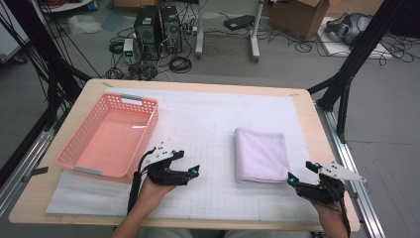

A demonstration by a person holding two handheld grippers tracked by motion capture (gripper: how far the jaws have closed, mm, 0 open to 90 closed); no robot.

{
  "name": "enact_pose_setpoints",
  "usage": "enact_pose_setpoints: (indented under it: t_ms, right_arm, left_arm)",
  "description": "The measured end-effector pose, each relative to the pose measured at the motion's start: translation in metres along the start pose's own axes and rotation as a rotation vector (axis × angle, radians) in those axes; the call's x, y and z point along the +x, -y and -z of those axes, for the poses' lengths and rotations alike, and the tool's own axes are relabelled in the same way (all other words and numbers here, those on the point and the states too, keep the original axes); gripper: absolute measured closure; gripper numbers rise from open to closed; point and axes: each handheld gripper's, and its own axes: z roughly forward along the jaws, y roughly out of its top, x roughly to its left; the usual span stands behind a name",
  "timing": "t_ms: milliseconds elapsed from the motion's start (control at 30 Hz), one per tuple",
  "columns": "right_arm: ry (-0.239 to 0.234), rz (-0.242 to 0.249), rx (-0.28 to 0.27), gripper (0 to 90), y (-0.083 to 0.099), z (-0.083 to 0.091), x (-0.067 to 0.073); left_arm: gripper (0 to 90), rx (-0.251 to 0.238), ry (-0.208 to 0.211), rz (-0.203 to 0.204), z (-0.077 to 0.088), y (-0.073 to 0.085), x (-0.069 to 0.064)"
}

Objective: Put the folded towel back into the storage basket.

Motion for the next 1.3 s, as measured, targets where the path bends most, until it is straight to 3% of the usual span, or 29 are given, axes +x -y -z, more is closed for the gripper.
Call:
enact_pose_setpoints:
  t_ms: [33, 100, 167, 200, 267, 300, 467, 700, 767, 933, 1167, 1300]
  right_arm:
    - [0.000, 0.003, 0.000, 18.6, 0.000, 0.000, 0.000]
    - [0.003, 0.006, 0.001, 18.6, 0.000, 0.000, 0.000]
    - [0.008, 0.003, 0.001, 18.6, 0.001, 0.001, -0.003]
    - [0.008, -0.003, 0.000, 18.6, 0.001, 0.001, -0.003]
    - [0.008, -0.004, -0.001, 18.6, 0.001, 0.002, -0.004]
    - [0.007, -0.008, -0.005, 18.6, 0.001, 0.002, -0.004]
    - [0.003, -0.003, -0.002, 18.6, 0.001, 0.002, -0.004]
    - [-0.008, 0.006, 0.004, 18.6, 0.000, 0.000, -0.002]
    - [-0.012, 0.002, 0.002, 18.6, 0.000, -0.001, -0.002]
    - [-0.015, 0.005, 0.006, 18.7, -0.001, 0.000, -0.001]
    - [-0.019, 0.004, 0.001, 18.6, -0.001, -0.001, -0.002]
    - [-0.021, 0.004, -0.003, 18.6, -0.001, -0.001, -0.002]
  left_arm:
    - [19.1, -0.029, 0.013, 0.015, -0.005, -0.006, -0.002]
    - [19.2, -0.036, 0.026, 0.026, -0.010, -0.010, -0.003]
    - [19.2, -0.017, 0.035, 0.026, -0.029, -0.024, -0.010]
    - [19.2, -0.017, 0.035, 0.026, -0.029, -0.024, -0.010]
    - [19.2, -0.015, 0.063, 0.025, -0.047, -0.037, -0.019]
    - [19.1, -0.015, 0.063, 0.025, -0.047, -0.037, -0.019]
    - [19.0, 0.017, 0.086, 0.030, -0.077, -0.048, -0.031]
    - [19.0, 0.086, 0.078, 0.075, -0.112, -0.050, -0.034]
    - [18.7, 0.124, 0.070, 0.119, -0.126, -0.048, -0.030]
    - [18.5, 0.163, 0.053, 0.165, -0.144, -0.043, -0.027]
    - [20.0, 0.202, 0.071, 0.177, -0.161, -0.039, -0.034]
    - [20.4, 0.264, 0.078, 0.177, -0.170, -0.036, -0.039]
